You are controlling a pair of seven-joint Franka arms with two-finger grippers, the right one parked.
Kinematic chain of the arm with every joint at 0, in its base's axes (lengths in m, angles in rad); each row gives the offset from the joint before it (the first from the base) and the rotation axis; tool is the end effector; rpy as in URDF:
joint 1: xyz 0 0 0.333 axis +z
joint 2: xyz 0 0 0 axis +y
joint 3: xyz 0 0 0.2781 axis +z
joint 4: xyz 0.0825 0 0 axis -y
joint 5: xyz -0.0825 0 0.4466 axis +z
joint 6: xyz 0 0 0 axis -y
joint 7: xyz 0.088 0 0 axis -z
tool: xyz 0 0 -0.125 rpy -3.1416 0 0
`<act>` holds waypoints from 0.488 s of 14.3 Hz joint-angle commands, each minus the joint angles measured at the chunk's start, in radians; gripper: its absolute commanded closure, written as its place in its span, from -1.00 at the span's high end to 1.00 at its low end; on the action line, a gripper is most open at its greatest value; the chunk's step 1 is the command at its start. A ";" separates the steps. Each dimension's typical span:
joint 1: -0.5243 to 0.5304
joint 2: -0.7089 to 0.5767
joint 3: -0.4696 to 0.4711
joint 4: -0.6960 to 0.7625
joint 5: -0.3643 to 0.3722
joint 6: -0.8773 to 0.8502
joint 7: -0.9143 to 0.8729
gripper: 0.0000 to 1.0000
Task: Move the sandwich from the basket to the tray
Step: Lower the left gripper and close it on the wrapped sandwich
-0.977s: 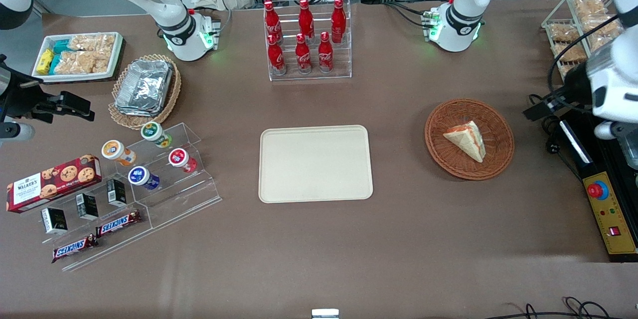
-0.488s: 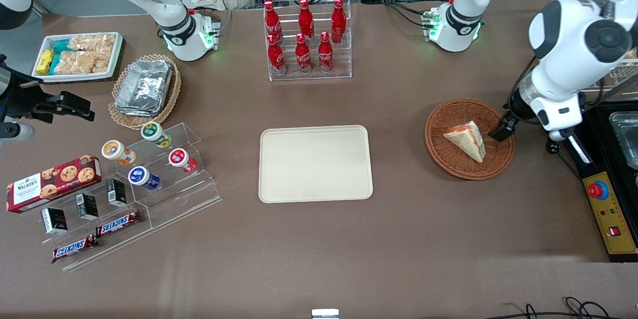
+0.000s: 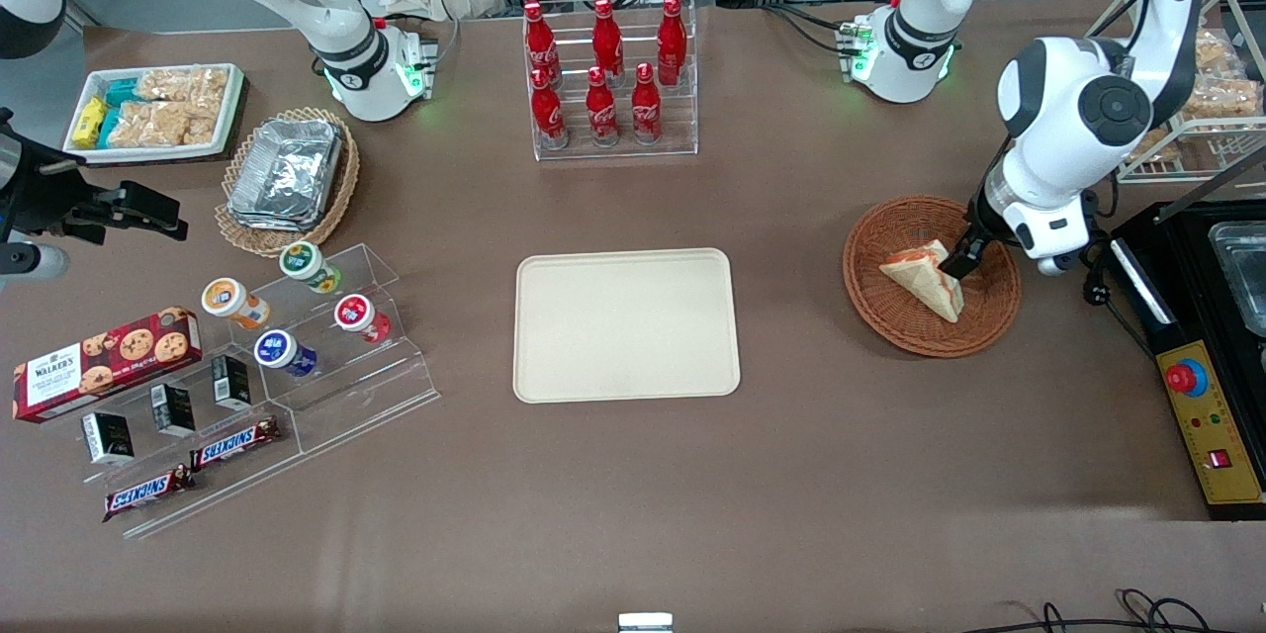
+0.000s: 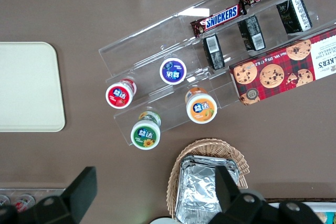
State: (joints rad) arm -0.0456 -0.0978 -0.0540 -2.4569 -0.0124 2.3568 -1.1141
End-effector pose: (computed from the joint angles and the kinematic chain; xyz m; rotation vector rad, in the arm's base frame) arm 0.5135 -0.0510 0.2340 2.7378 1.5378 -0.0062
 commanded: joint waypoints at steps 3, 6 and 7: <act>-0.002 0.047 -0.006 -0.091 0.000 0.194 -0.032 1.00; -0.004 0.087 -0.016 -0.117 0.000 0.266 -0.032 1.00; -0.004 0.102 -0.020 -0.122 0.000 0.283 -0.032 1.00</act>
State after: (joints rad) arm -0.0462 -0.0152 -0.0588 -2.5401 -0.0156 2.5303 -1.1047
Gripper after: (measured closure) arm 0.000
